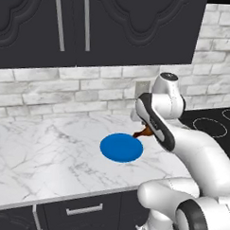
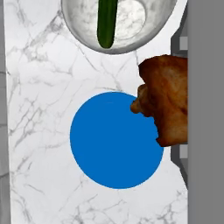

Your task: Place the chicken drumstick on the plate and place the cucumber on the same plate.

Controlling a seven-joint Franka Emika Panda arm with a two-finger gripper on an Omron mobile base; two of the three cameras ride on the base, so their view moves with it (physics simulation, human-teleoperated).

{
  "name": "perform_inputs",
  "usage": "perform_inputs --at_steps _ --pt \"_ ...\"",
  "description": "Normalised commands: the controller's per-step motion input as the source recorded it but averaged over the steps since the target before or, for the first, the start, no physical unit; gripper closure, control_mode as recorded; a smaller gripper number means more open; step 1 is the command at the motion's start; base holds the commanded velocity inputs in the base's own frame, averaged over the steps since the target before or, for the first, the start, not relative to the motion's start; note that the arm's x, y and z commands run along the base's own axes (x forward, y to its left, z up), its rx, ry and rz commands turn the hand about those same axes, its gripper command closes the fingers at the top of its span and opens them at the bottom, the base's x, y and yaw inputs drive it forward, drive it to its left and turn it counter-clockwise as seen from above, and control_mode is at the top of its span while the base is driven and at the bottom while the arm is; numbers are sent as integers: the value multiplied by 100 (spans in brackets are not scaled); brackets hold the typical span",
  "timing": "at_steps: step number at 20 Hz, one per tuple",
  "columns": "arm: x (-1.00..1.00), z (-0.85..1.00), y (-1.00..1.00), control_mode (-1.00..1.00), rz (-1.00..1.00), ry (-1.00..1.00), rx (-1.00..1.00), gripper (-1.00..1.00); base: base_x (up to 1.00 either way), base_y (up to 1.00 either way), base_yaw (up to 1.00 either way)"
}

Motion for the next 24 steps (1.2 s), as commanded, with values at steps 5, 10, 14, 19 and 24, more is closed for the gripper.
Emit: perform_inputs --at_steps 5,10,14,19,24 --pt "81 -70 11 -100 0 0 0 100 0 0 0" --pt "39 -64 1 -100 0 2 0 100 0 0 0" --pt "21 -48 0 -100 0 5 0 100 0 0 0" --pt "11 -46 4 -100 0 7 0 100 0 0 0" --pt "4 -33 3 -100 0 6 0 100 0 0 0"
